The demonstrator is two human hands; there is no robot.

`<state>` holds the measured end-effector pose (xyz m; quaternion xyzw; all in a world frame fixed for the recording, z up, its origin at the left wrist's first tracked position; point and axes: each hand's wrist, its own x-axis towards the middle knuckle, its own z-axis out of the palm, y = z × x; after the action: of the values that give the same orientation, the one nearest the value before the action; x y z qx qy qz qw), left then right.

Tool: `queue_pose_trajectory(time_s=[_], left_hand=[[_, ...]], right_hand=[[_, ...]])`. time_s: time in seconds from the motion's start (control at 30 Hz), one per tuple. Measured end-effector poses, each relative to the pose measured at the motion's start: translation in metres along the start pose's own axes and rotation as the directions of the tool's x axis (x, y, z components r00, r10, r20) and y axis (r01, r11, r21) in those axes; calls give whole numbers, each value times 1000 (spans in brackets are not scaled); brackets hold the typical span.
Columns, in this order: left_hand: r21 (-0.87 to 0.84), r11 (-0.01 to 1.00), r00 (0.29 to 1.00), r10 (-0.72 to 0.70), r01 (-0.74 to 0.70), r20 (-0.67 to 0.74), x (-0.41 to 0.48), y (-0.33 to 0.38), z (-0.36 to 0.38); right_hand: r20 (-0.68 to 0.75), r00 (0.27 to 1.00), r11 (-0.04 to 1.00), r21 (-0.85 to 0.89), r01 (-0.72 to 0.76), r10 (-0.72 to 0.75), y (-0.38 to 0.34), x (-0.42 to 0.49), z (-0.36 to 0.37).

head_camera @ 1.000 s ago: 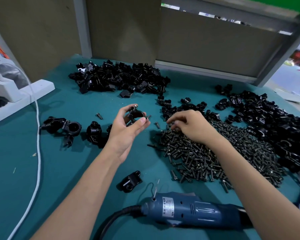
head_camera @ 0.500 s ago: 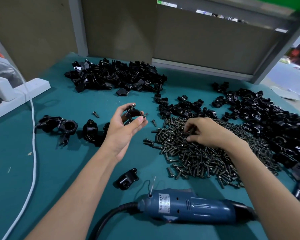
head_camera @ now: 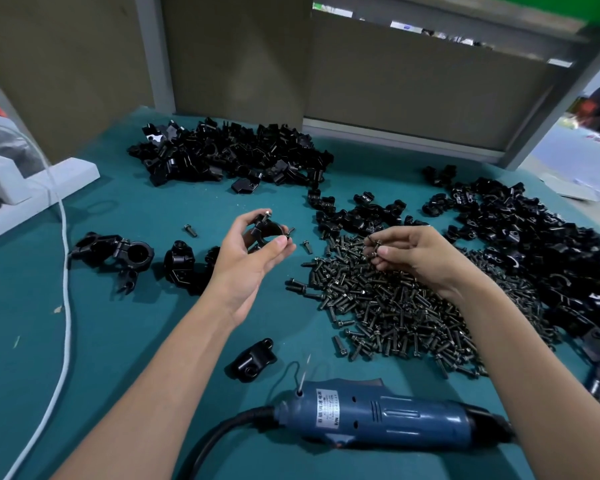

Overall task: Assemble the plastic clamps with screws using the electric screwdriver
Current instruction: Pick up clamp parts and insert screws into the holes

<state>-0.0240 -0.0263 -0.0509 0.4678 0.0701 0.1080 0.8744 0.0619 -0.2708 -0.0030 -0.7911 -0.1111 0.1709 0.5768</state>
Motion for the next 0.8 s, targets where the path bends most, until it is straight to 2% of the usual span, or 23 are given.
queue_pose_trajectory(time_s=[0.1,0.33,0.53,0.8], left_hand=[[-1,1000,1000,-5,5,-5,0,0,0],[0,1000,1000,-18,18,-2,1,-1,-1],[3,1000,1000,-24,24,-7,1,-1,-1],[4,1000,1000,-23,23,-4,1,0,0]], right_hand=[[52,997,987,149,-57,50,2,0,0],[88,989,976,171,-134,120,9,0,5],[29,996,989,114,-91,88,6,2,9],[-23,999,969,244,-36,43,3,4,16]])
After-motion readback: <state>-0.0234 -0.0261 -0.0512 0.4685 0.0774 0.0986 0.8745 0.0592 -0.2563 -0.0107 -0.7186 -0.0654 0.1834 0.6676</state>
